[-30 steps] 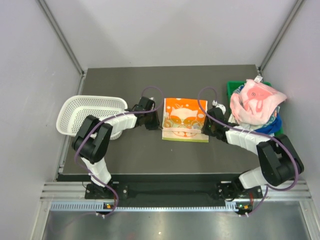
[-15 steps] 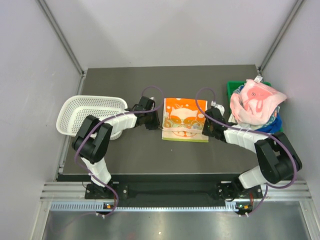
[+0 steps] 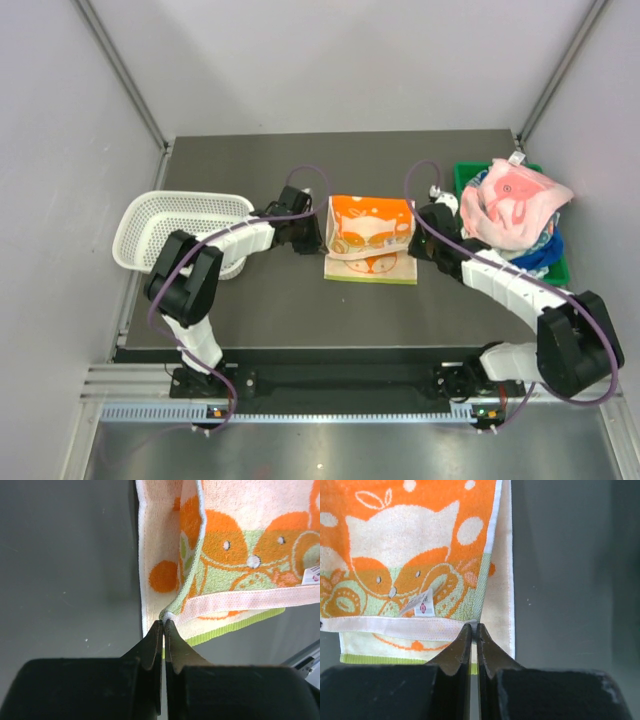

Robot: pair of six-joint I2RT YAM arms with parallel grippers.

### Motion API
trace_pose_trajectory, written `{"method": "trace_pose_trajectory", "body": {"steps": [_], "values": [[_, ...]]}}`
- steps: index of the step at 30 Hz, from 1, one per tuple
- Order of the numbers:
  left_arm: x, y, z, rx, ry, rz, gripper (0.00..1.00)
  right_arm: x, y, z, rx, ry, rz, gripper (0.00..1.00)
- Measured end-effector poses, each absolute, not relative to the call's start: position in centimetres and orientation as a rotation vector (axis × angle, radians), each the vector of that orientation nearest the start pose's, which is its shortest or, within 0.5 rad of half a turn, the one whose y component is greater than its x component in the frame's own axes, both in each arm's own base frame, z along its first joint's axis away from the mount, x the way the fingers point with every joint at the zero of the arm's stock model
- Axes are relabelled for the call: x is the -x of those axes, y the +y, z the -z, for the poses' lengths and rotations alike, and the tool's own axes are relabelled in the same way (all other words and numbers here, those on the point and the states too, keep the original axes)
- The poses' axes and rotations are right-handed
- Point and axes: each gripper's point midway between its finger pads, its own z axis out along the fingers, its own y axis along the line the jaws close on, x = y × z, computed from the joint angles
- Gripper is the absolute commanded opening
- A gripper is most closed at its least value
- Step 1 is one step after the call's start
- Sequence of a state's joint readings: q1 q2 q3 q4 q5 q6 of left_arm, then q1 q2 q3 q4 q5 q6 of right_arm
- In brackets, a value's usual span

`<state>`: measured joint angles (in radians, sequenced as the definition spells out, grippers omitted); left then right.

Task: Fold and stack the towels
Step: Fold the towel

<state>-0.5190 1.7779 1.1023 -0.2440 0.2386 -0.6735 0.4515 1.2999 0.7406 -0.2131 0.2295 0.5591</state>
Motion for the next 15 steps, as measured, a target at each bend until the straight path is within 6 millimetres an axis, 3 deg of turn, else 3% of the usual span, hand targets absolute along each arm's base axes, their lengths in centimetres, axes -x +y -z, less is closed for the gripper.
{"method": "trace_pose_trajectory", "body": {"steps": [10,15], "values": [[-32.2,-26.9,-6.9,0.120,2.637,0.819,0.00,-30.5,12.6,-11.5,-0.235,2.271,-0.259,0.00],[-31.5,-26.8,-7.3,0.148,2.638,0.843,0.00,-29.6,12.2,-10.9,-0.234,2.279,-0.254,0.00]]}}
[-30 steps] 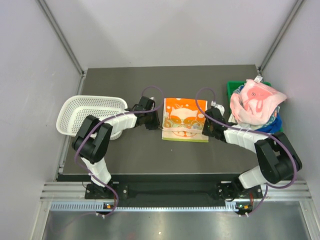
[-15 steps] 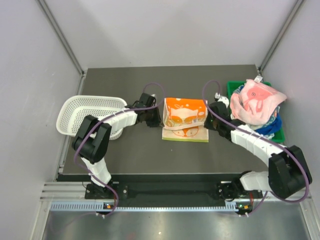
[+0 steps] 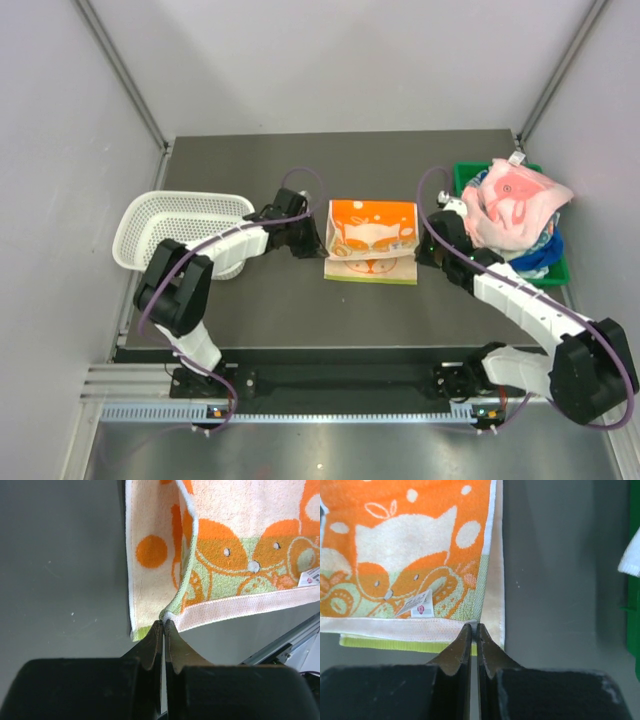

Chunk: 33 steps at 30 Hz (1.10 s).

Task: Fold and stack the towels
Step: Fold the towel

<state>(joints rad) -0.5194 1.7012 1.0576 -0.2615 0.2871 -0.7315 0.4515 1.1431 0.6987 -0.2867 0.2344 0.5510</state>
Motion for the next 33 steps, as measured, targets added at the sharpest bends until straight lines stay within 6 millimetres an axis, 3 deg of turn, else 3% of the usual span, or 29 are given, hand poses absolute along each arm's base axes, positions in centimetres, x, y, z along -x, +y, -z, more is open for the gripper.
{"method": "trace_pose_trajectory", "body": {"steps": [16,33], "values": [[-28.5,-26.2,-4.9,0.190,2.719,0.846,0.00,-26.4,11.6,-6.5,-0.214,2.390,-0.237,0.00],[-28.0,-26.2,-4.5,0.190,2.731,0.845,0.00,-26.2,11.7,-5.5,-0.218,2.400,-0.243,0.00]]}}
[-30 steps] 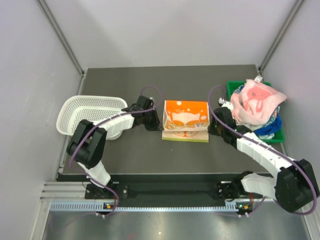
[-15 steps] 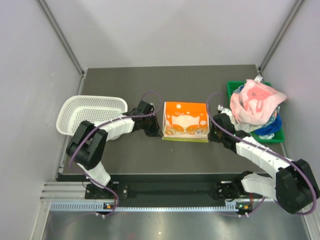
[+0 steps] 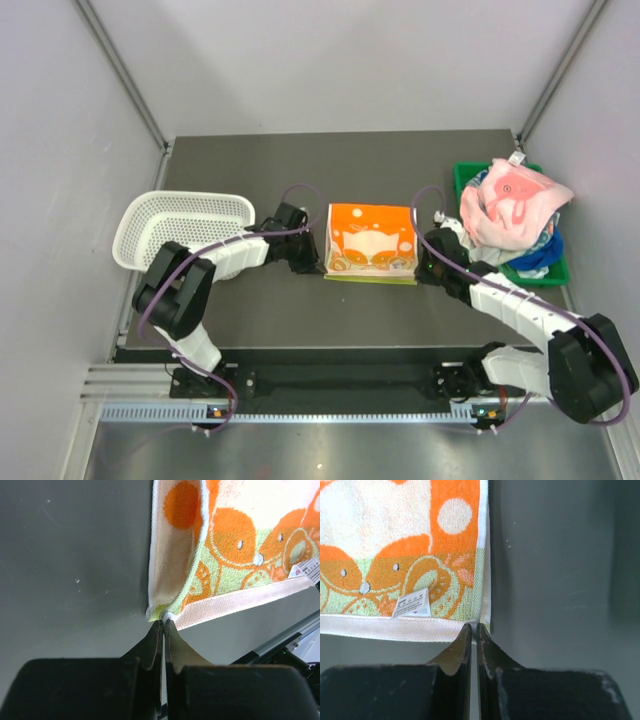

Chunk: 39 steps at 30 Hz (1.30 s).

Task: Fold and stack the towels
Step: Fold the towel

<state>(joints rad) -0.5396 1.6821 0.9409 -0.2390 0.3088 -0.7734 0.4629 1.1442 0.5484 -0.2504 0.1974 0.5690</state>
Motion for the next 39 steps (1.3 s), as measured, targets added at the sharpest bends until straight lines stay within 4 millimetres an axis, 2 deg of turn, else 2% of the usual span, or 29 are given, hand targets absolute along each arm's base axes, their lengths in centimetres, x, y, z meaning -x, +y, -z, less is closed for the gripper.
{"method": "trace_pose_trajectory", "body": {"steps": [5,6,8,9,13,18,22,26,29,32,36,39], "values": [[-27.6,-26.1,-4.0,0.196,2.744,0.840,0.01,-25.8,11.6,-3.8,-0.216,2.437,-0.225,0.02],[-27.5,-26.1,-3.7,0.197,2.749,0.839,0.09,-25.6,11.6,-3.4,-0.215,2.453,-0.221,0.04],[-27.3,-26.1,-3.4,0.199,2.759,0.834,0.17,-25.5,11.6,-3.1,-0.217,2.464,-0.219,0.09],[-27.2,-26.0,-3.2,0.200,2.764,0.833,0.27,-25.5,11.6,-3.1,-0.219,2.464,-0.219,0.11],[-26.9,-25.8,-2.9,0.199,2.776,0.822,0.38,-25.5,11.6,-3.1,-0.220,2.465,-0.218,0.22],[-26.9,-25.4,-2.8,0.178,2.781,0.787,0.40,-25.3,11.4,-3.4,-0.220,2.462,-0.214,0.29],[-27.5,-24.7,-3.6,0.151,2.772,0.718,0.40,-25.8,11.2,-5.2,-0.215,2.425,-0.205,0.37],[-30.6,-25.2,-6.6,0.121,2.690,0.701,0.41,-28.2,11.7,-8.1,-0.196,2.370,-0.201,0.40],[-35.2,-26.8,-9.6,0.083,2.593,0.718,0.39,-31.8,12.9,-10.8,-0.178,2.325,-0.210,0.38],[-40.1,-28.7,-11.3,0.029,2.508,0.727,0.33,-35.4,13.6,-12.0,-0.174,2.300,-0.218,0.35],[-44.1,-30.2,-10.3,-0.022,2.483,0.733,0.29,-39.0,13.9,-10.4,-0.178,2.336,-0.215,0.33],[-45.7,-30.5,-7.6,-0.034,2.513,0.727,0.28,-40.3,13.9,-8.3,-0.183,2.387,-0.204,0.32]]}}
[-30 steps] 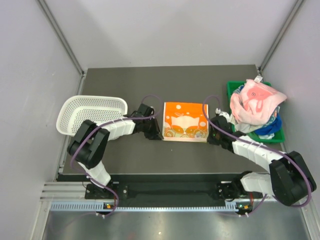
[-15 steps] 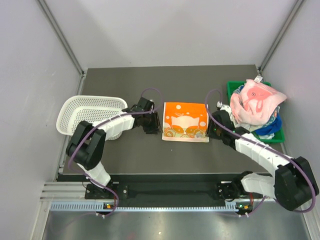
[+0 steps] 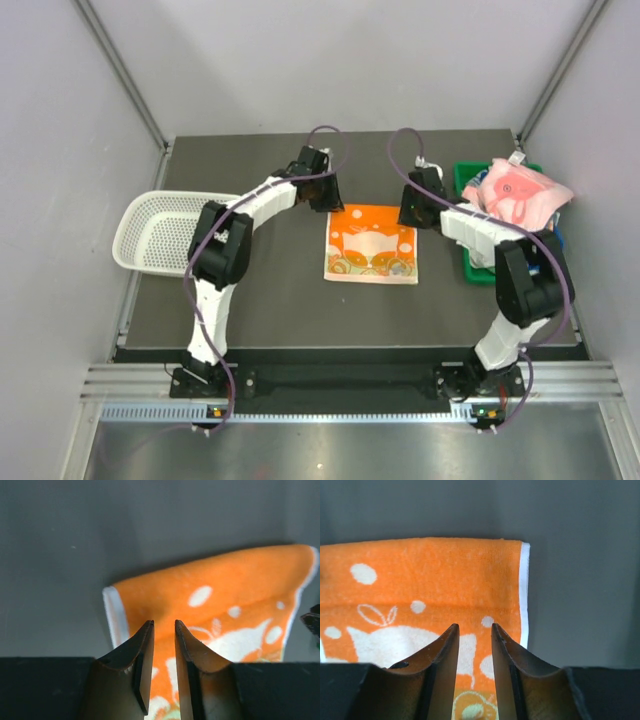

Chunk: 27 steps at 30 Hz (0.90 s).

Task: Fold and stack the towels
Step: Fold the towel

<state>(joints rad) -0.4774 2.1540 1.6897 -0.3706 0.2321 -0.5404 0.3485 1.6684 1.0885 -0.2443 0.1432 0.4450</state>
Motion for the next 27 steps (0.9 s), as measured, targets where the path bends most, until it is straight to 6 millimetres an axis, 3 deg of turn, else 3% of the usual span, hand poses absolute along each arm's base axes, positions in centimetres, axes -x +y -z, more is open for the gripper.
{"method": "trace_pose_trajectory", "body": {"steps": [4,10,19,27], "values": [[-46.2,-29.6,-3.3,-0.005,2.586,0.701,0.28,-41.2,13.6,-5.5,-0.189,2.451,-0.187,0.32],[-47.7,-28.6,-3.4,0.024,2.558,0.704,0.28,-42.2,12.0,-2.7,-0.241,2.502,-0.153,0.31],[-47.9,-28.6,-3.4,0.025,2.550,0.698,0.28,-43.3,11.5,-3.0,-0.262,2.472,-0.177,0.31],[-47.9,-28.6,-3.7,0.020,2.545,0.697,0.31,-43.6,10.5,-3.6,-0.260,2.443,-0.110,0.38]]}}
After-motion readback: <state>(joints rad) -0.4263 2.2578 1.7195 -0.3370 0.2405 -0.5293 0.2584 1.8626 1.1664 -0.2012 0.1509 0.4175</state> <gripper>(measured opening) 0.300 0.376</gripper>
